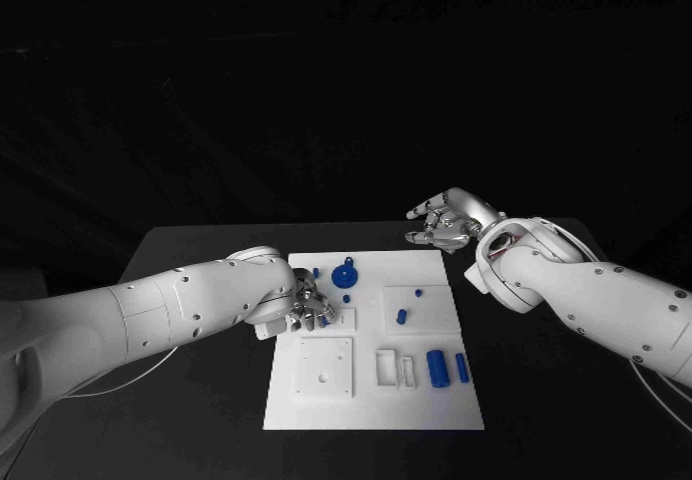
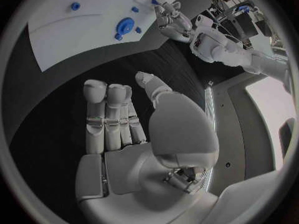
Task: Assemble the parts on the task board
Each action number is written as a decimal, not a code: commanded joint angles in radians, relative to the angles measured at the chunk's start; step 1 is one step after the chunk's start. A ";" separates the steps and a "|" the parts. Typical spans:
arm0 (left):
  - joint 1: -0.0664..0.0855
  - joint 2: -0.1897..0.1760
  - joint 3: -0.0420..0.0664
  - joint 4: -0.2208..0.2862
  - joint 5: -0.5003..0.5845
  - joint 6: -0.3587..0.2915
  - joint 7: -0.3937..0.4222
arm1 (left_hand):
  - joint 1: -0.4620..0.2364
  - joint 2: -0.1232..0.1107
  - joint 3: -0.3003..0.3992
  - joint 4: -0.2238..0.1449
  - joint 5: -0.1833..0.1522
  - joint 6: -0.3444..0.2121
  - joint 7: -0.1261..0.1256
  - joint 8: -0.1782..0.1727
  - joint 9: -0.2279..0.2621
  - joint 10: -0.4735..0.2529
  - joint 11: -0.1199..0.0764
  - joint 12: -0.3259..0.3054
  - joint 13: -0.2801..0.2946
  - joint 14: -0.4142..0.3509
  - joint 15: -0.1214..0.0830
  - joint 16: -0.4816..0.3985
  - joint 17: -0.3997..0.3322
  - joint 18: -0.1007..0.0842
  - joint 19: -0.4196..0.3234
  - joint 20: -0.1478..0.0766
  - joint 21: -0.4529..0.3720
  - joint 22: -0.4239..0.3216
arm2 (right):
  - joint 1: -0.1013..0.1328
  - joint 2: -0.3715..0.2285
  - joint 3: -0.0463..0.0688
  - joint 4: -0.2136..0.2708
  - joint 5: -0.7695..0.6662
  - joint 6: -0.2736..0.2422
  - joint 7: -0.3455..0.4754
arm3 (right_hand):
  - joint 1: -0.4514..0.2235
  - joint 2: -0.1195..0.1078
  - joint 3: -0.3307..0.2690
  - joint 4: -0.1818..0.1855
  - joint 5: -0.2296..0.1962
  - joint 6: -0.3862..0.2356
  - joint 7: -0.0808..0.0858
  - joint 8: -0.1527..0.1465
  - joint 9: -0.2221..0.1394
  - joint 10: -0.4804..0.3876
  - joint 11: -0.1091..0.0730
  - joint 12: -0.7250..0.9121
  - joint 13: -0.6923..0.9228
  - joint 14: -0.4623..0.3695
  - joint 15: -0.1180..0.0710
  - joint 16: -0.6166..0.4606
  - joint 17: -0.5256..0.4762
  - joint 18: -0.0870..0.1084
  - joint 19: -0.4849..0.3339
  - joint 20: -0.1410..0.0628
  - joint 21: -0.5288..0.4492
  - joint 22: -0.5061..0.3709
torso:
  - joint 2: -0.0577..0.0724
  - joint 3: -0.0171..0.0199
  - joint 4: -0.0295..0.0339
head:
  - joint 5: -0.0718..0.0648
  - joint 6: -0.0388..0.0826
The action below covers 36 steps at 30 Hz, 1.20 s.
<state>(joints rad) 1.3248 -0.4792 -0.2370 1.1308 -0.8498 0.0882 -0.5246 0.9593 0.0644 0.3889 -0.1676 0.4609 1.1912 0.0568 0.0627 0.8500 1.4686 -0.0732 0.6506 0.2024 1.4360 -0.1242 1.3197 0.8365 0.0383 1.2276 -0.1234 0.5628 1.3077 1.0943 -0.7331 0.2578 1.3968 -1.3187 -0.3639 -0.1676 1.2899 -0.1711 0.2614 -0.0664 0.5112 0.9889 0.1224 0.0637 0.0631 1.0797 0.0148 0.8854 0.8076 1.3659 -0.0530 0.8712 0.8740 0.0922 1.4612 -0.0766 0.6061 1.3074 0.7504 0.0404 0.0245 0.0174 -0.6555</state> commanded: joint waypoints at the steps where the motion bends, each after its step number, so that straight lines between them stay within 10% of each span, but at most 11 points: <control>1: -0.002 0.010 -0.002 -0.007 0.007 0.070 -0.014 | 0.023 0.015 0.004 -0.001 0.005 0.233 -0.114 0.007 0.184 0.047 -0.006 0.000 -0.001 0.003 -0.001 0.001 -0.001 -0.001 0.005 -0.001 -0.006 0.001 | -0.001 0.002 0.001 0.000 -0.001 0.010 0.010 | -0.011 0.000 0.005 0.001 0.004 0.009 0.001 -0.001 0.001 -0.003 -0.004 0.000 -0.001 0.000 -0.006 0.004 0.000 0.009 0.011 -0.001 0.002 0.072 | 0.000 0.0002 -0.0004 | -0.001 0.001; 28: 0.006 0.049 0.000 -0.063 0.023 0.101 -0.033 | 0.019 0.019 -0.006 0.013 -0.030 0.227 -0.114 0.008 0.189 0.047 -0.007 -0.003 -0.004 0.002 -0.002 -0.004 -0.006 -0.003 0.011 -0.001 -0.022 0.012 | -0.006 0.007 0.001 -0.008 0.000 0.018 0.008 | -0.013 -0.001 0.007 -0.002 0.008 0.009 0.000 -0.001 0.001 -0.003 -0.004 -0.001 -0.001 0.000 -0.006 0.004 0.000 0.009 0.010 -0.001 0.001 0.072 | -0.001 -0.0016 0.0006 | -0.007 0.004; 36: 0.007 0.057 0.000 -0.073 0.023 0.093 -0.035 | 0.028 0.031 -0.044 0.057 -0.128 0.230 -0.115 0.007 0.192 0.048 -0.007 -0.001 -0.004 0.003 -0.002 -0.005 -0.007 -0.005 0.016 -0.001 -0.031 0.013 | -0.007 0.007 0.001 -0.008 0.000 0.020 0.007 | -0.014 -0.001 0.009 -0.003 0.010 0.009 0.001 -0.001 0.001 -0.003 -0.004 -0.001 -0.001 0.000 -0.007 0.003 0.000 0.009 0.011 -0.001 0.003 0.072 | -0.001 -0.0020 0.0009 | -0.008 0.005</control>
<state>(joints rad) 1.3342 -0.4260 -0.2351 1.0600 -0.8322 0.1719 -0.5506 0.9777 0.0802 0.3456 -0.1148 0.3355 1.1969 0.0623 0.0726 1.0428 1.4686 -0.0732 0.6506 0.1988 1.4377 -0.1223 1.3197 0.8312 0.0383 1.2349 -0.1235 0.5350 1.3081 1.0885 -0.7271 0.2579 1.3881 -1.3166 -0.3580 -0.1673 1.2860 -0.1750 0.2640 -0.0690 0.5160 0.9889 0.1224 0.0637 0.0631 1.0812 0.0163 0.8854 0.8078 1.3659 -0.0530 0.8712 0.8740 0.0922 1.4612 -0.0766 0.6061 1.3073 0.7500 0.0385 0.0251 0.0089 -0.6513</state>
